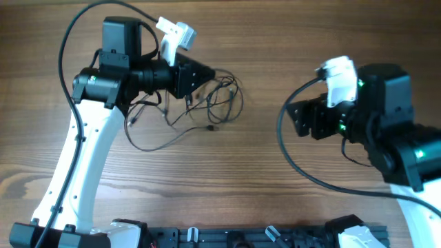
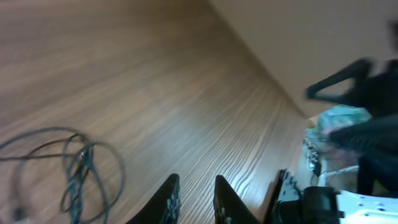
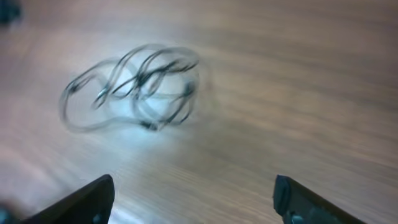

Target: Untangle cables

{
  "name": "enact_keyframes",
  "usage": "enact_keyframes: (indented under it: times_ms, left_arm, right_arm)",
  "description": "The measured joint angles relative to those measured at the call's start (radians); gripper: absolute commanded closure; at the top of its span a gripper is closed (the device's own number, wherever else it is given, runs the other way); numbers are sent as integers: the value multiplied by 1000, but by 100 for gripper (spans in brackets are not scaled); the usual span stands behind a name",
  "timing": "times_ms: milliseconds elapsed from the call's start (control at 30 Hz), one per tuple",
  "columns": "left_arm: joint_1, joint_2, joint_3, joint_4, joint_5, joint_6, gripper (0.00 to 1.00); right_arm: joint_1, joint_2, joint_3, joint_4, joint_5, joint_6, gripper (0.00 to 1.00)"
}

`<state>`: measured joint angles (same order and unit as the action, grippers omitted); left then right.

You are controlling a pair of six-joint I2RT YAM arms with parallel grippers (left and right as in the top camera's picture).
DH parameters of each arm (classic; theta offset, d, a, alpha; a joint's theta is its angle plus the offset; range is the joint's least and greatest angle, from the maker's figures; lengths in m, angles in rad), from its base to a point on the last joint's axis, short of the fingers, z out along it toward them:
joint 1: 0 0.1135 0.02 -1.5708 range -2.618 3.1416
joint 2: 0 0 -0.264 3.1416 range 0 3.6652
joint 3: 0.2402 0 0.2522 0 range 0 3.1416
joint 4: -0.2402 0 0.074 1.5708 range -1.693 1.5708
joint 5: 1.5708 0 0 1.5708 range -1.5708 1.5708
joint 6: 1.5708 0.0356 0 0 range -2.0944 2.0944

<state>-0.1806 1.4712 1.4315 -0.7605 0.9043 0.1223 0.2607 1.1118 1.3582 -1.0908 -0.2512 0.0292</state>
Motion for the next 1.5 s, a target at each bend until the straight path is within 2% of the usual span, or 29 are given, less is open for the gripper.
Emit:
enact_keyframes:
  times_ms: [100, 200, 467, 667, 833, 933, 1200, 1500]
  left_arm:
    - [0, 0, 0, 3, 17, -15, 82]
    - [0, 0, 0, -3, -34, -54, 85]
    - [0, 0, 0, -13, -410, -278, 88]
    - [0, -4, 0, -28, -551, -353, 87]
    - [0, -17, 0, -86, -592, -372, 88]
    - [0, -23, 0, -135, -600, -375, 89]
    - [0, -25, 0, -190, -609, -376, 90]
    - [0, -43, 0, -178, -696, -372, 91]
  right_arm:
    - [0, 30, 0, -25, -56, -51, 9]
    - [0, 61, 0, -42, -83, -71, 9]
    - [5, 220, -2, -33, -141, -88, 9]
    - [79, 397, -4, 86, -165, -102, 5]
    - [164, 528, -10, 242, -176, -109, 5]
    - [187, 595, -11, 377, -181, -60, 12]
    - [227, 692, -14, 698, -216, 161, 17]
    - [322, 797, -14, 798, -228, 266, 20]
